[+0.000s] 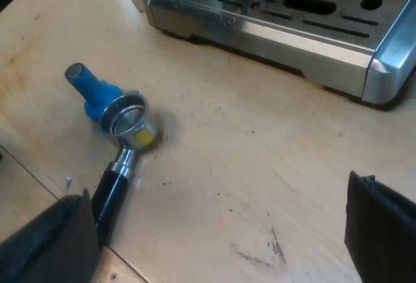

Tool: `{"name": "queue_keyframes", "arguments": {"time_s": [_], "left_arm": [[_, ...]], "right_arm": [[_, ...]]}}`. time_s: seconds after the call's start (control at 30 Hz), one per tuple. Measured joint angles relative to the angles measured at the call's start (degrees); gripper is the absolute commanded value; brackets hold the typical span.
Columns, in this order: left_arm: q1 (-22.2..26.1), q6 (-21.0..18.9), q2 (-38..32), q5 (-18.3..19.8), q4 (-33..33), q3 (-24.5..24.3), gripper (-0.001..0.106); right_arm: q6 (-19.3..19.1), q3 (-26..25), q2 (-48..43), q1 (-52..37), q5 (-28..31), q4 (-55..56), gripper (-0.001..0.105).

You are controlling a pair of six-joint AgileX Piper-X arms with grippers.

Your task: Put the handle in the coffee machine

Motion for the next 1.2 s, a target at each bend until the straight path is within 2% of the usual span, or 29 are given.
{"name": "queue_keyframes", "arguments": {"time_s": [0.1, 0.23, 0.47, 0.6, 0.67, 0.8, 0.93, 1.0, 1.07, 1.17, 1.2], "left_arm": [[-2.39, 0.00, 0.00, 0.13, 0.29, 0.00, 0.085], [-5.44, 0.89, 0.00, 0.13, 2.63, 0.00, 0.085], [-10.35, 2.15, 0.53, 0.30, 3.16, 0.00, 0.085], [-12.96, 3.19, 2.74, 0.30, 3.22, 0.00, 0.085], [-14.00, 4.16, 3.74, 0.30, 3.23, 0.00, 0.085], [-15.24, 5.63, 6.17, 0.30, 3.11, 0.00, 0.085], [-15.28, 6.20, 6.96, 0.62, 2.61, 0.39, 0.085], [-15.37, 6.20, 6.96, 1.38, 2.27, 1.12, 0.085], [-15.37, 6.20, 6.96, 1.86, 2.16, 2.30, 0.085], [-15.37, 5.92, 6.96, 1.91, 2.16, 3.05, 0.085], [-15.37, 5.94, 6.96, 1.91, 2.16, 3.25, 0.085]], "right_arm": [[0.27, 0.00, 2.32, 0.00, -0.36, 0.33, 0.079], [2.42, 0.00, 8.43, 0.00, -1.31, 0.30, 0.079], [2.86, 0.00, 15.25, 0.21, -2.69, 0.30, 0.079], [2.96, -0.11, 18.81, 4.38, -2.45, 0.11, 0.079], [3.47, -0.11, 20.56, 7.10, -1.31, 0.11, 0.079], [6.13, -0.11, 23.80, 15.25, 4.75, -0.52, 0.079], [10.46, -0.11, 25.98, 25.37, 12.54, -3.49, 0.079], [12.15, -0.11, 27.15, 28.69, 14.46, -4.82, 0.079], [14.38, -0.11, 29.36, 33.09, 18.44, -6.47, 0.068], [16.36, -0.11, 32.07, 37.01, 21.26, -8.05, 0.056], [16.95, -0.11, 32.84, 37.83, 21.55, -8.35, 0.049]]}}
